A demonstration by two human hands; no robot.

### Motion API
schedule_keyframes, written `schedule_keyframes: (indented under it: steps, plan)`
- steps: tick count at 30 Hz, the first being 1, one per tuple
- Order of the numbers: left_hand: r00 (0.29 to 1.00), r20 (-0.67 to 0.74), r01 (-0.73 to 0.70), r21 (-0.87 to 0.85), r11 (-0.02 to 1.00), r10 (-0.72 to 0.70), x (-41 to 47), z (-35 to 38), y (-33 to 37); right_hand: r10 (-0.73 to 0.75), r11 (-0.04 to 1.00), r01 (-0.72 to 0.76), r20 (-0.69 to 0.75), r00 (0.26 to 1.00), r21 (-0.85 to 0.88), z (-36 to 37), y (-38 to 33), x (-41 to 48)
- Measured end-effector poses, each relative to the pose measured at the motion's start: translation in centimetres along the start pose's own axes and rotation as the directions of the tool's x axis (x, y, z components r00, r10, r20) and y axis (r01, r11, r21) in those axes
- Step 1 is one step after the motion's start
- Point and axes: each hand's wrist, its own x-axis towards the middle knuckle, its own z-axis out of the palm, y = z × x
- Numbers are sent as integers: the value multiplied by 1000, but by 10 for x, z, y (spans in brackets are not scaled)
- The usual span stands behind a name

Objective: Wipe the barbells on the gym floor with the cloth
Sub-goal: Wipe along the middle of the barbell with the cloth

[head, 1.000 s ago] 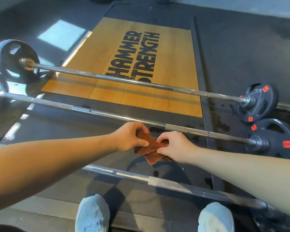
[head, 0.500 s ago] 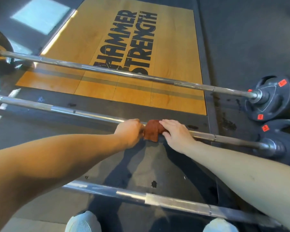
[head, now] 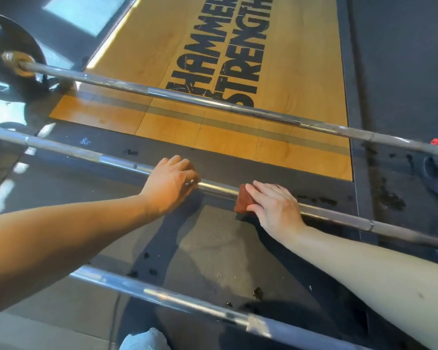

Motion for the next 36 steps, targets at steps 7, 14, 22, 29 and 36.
schedule_keyframes:
  steps: [7, 14, 22, 29, 36]
  plan:
    - [983, -70, 168, -34, 985, -170, -29, -14, -78, -92, 995, 95, 79, 993, -35, 27, -61, 55]
    - [856, -163, 498, 6, 867, -490, -83, -23, -164, -190, 981, 195, 166, 968, -13, 69, -167, 133]
    - [833, -151, 527, -75, 847, -532, -89, -27, -169, -179, 973, 201, 177, 968, -113, 127, -275, 211]
    - [833, -128, 542, -5, 840, -538, -81, -29, -155, -259, 962, 267, 135, 957, -51, 91, -191, 156]
    - [931, -42, 364, -2, 932, -363, -43, -19, -83, -255, 958, 261, 67, 965, -119, 20, -64, 59]
